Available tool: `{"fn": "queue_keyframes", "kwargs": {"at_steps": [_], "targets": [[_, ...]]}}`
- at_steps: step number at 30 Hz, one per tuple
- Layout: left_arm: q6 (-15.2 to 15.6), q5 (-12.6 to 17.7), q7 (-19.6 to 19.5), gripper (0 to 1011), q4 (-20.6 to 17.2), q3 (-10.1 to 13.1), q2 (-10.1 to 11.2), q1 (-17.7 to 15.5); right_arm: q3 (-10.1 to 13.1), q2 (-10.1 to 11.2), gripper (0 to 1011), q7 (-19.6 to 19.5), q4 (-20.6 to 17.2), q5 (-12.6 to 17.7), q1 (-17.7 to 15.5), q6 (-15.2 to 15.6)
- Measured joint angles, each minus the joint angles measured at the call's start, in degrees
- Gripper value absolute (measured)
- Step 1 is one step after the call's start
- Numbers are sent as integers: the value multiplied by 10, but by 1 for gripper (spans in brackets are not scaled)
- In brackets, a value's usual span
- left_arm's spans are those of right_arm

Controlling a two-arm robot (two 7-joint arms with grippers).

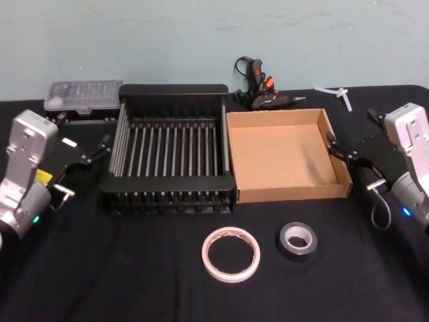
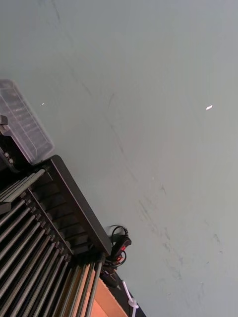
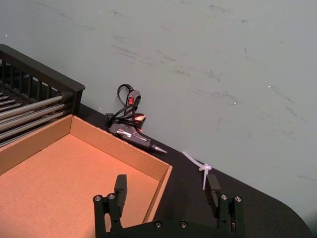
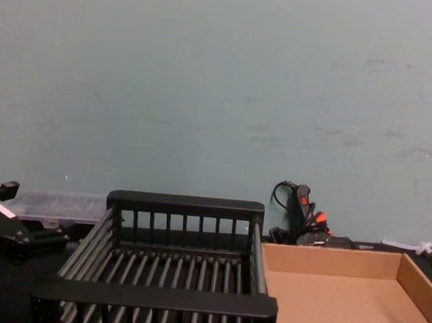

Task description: Pick up the white tape and place it into the black box , Pick up the silver tape and place it into the brown box.

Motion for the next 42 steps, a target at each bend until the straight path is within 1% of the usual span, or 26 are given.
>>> {"fn": "queue_keyframes", "kwargs": {"at_steps": [42], "targets": [[0,0,0,1001,0,0,0,0,0,0,1002,0,0,0,0,0]]}}
